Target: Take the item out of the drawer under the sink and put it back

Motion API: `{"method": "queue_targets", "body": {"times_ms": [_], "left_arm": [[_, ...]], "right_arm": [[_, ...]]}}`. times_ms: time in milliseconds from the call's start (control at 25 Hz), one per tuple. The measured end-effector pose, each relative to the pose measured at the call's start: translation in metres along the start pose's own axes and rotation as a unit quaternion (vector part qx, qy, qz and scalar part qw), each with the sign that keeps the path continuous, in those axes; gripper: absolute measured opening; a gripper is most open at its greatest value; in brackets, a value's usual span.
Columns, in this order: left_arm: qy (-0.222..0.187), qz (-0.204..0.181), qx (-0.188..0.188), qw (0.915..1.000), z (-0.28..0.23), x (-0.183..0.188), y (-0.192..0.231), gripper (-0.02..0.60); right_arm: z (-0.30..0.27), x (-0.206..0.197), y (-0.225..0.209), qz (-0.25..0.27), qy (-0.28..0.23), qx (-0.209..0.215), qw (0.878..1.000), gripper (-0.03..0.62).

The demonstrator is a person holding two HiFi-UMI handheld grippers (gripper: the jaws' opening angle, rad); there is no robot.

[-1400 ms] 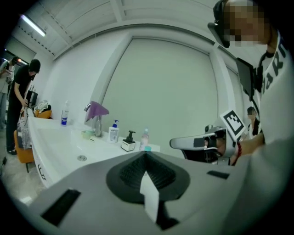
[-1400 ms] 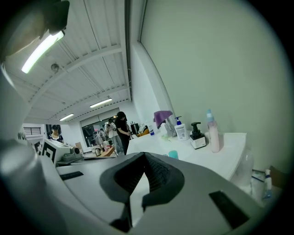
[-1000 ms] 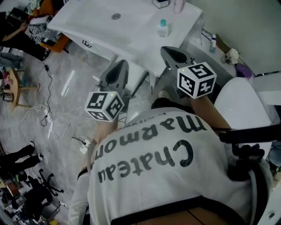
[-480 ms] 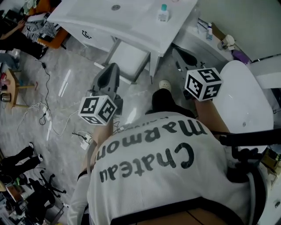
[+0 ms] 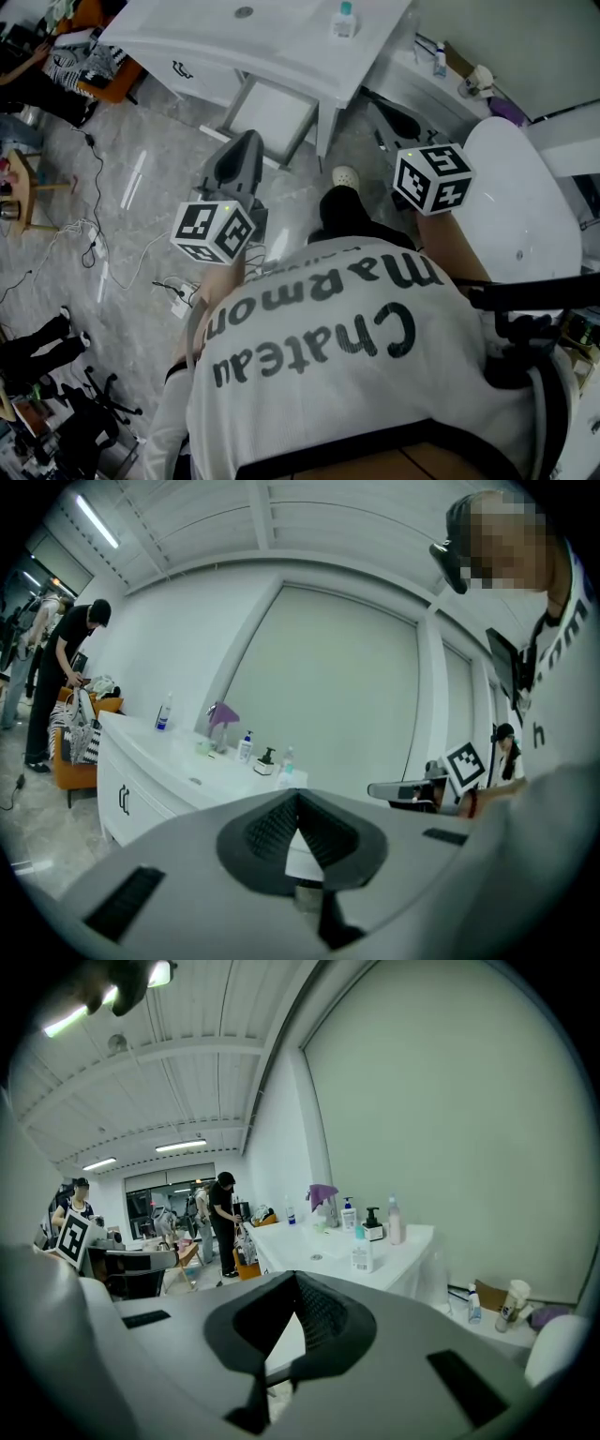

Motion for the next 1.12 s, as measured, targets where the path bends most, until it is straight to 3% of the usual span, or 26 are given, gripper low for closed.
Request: {"method": "queue_targets", "body": {"times_ms": [1120], "left_arm": [[-0.029, -0.016, -0.001, 0.9994, 0.018, 0.013, -0.004, 0.009]], "right_arm": [[0.001, 0.019, 0.016, 0.030, -0.016, 0.008, 0.999, 0.011]]}}
Point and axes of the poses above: the fingertips, and each gripper's own axes: z backward along the fingers, y to its left, x out of its top, the point moved 3 cm from there along z, backward along the fingers, and after that the axes turned 8 degrees about z, right-handed, at the moved point
